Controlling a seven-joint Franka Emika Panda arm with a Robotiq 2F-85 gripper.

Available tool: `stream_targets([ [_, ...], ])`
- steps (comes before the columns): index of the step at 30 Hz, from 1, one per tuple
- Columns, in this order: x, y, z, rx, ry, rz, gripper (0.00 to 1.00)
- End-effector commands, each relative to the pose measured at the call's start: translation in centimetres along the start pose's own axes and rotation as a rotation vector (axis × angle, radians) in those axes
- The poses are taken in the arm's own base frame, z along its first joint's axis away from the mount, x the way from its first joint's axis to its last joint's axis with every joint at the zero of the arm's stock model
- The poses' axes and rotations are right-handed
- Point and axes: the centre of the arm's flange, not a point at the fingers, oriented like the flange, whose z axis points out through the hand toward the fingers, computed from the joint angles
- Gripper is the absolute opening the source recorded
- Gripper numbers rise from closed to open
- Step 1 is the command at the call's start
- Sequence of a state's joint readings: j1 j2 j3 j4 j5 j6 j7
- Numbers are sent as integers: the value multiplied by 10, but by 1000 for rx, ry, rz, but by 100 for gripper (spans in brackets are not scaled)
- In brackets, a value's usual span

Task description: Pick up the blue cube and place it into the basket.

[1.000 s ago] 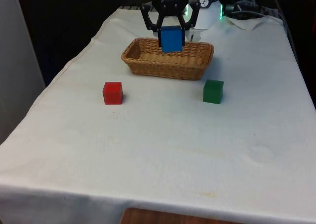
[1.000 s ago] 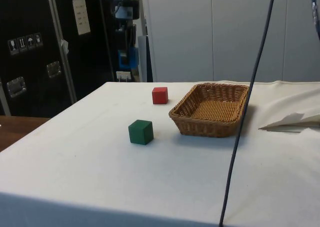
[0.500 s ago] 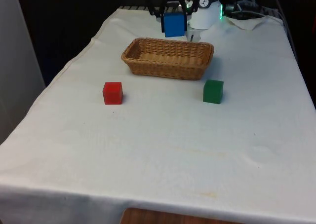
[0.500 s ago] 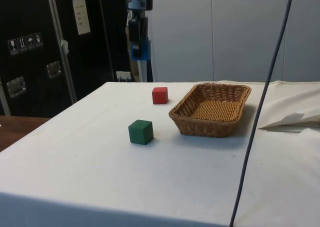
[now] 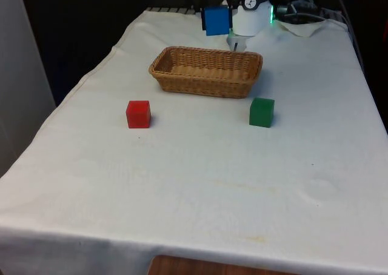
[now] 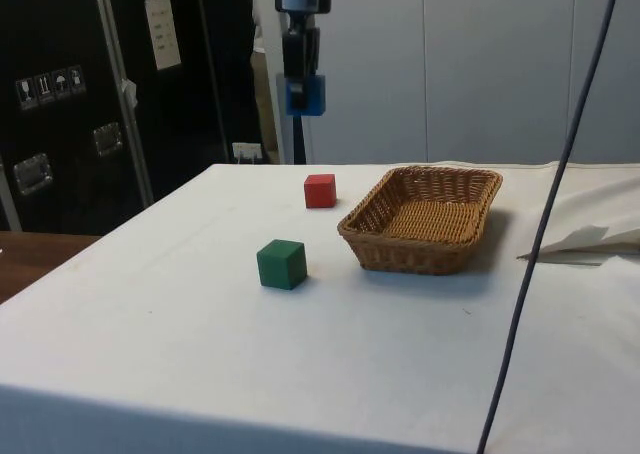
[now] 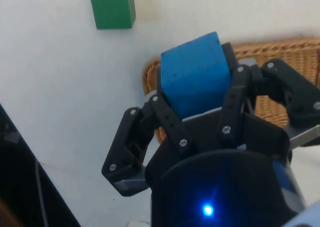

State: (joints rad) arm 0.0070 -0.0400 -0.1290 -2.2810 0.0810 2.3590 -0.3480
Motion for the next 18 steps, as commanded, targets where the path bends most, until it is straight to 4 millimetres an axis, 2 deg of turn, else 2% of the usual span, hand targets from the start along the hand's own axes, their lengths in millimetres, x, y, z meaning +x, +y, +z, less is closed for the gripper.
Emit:
stream_targets([
  [1, -5, 0, -2, -4, 2, 1, 0],
  [11, -25, -4, -3, 10, -7, 6, 0],
  [18, -47, -6, -4, 5, -27, 6, 0],
])
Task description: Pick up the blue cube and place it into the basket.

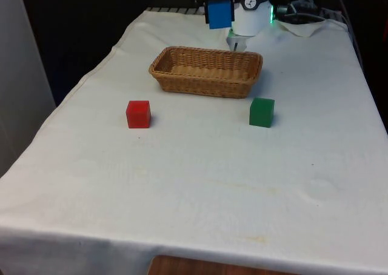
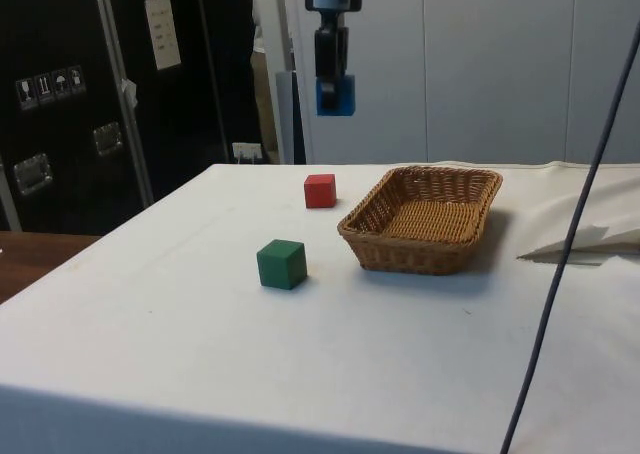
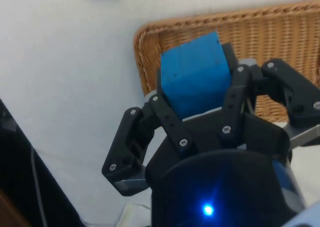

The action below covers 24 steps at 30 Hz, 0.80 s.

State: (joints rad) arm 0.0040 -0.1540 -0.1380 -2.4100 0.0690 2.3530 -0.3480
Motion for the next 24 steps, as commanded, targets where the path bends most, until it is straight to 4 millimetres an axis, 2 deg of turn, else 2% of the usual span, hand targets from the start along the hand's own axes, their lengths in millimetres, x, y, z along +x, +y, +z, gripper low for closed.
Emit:
stream_targets([
  [1, -2, 0, 0, 1, -2, 0, 0],
  [8, -23, -1, 3, -11, -37, -2, 0],
  [9, -20, -2, 3, 0, -30, -4, 0],
  [17, -45, 0, 11, -15, -65, -7, 0],
  [18, -42, -1, 11, -6, -62, -8, 0],
  [24, -64, 4, 18, -9, -75, -6, 0],
])
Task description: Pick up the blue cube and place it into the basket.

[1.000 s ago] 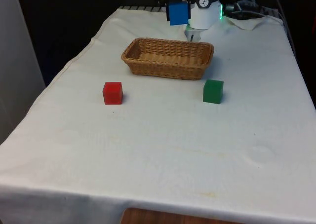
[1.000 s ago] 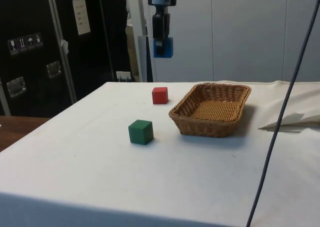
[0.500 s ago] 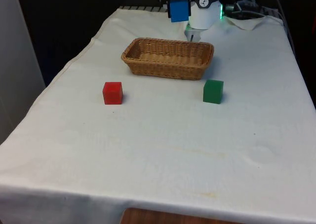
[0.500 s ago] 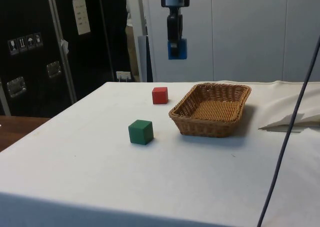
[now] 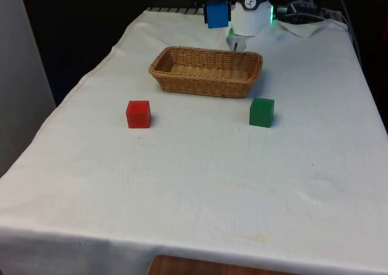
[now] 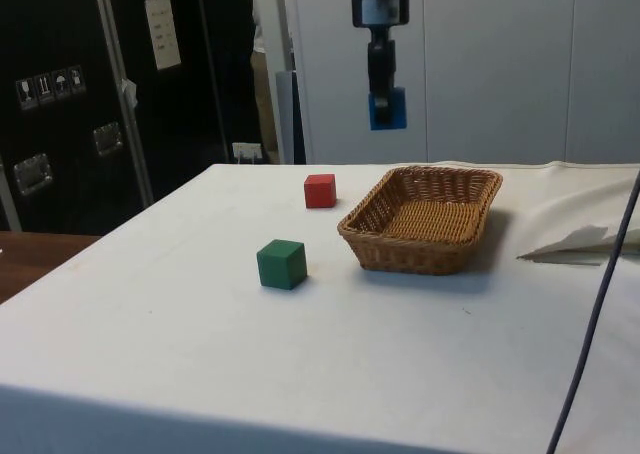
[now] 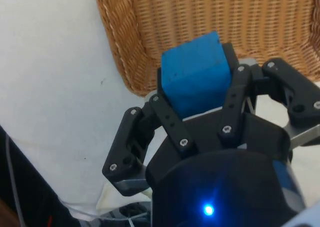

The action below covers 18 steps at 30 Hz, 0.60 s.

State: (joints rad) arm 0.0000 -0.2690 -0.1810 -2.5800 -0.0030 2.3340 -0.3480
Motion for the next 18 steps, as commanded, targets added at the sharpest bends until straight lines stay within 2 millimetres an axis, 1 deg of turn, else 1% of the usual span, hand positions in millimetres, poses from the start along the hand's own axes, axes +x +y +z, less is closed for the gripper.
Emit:
stream_targets([
  [1, -6, 2, 1, -7, 4, 2, 0],
  [2, -3, 1, 2, 2, -2, 0, 0],
  [6, -19, 5, 7, 2, 1, 1, 0],
  [9, -27, 7, 12, 9, 5, 3, 0],
  [10, -29, 8, 13, 10, 6, 1, 0],
  [11, -26, 6, 13, 18, -4, 2, 0],
  [12, -31, 8, 15, 14, 8, 3, 0],
  [18, -39, 8, 25, 27, 23, 9, 0],
])
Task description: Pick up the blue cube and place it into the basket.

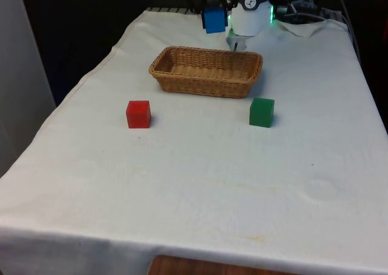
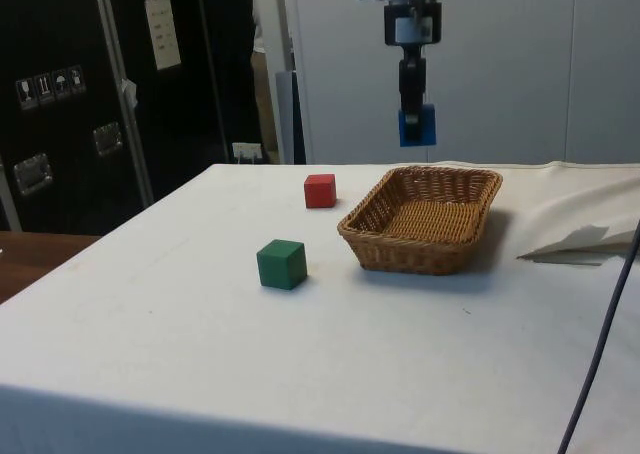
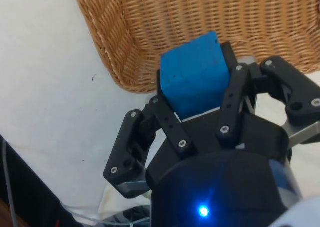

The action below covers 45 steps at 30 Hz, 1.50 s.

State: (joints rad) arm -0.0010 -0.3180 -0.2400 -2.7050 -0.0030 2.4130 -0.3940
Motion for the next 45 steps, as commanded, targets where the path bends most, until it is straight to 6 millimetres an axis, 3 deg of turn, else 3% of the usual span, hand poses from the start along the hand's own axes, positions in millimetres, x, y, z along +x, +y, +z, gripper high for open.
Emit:
stream_targets([
  [1, -2, 0, 0, 3, 13, 1, 0],
  [13, -6, 1, 14, 2, -3, 10, 0],
  [30, -9, 4, 67, -8, 25, 65, 0],
  [45, -11, 7, 102, -28, 31, 115, 0],
])
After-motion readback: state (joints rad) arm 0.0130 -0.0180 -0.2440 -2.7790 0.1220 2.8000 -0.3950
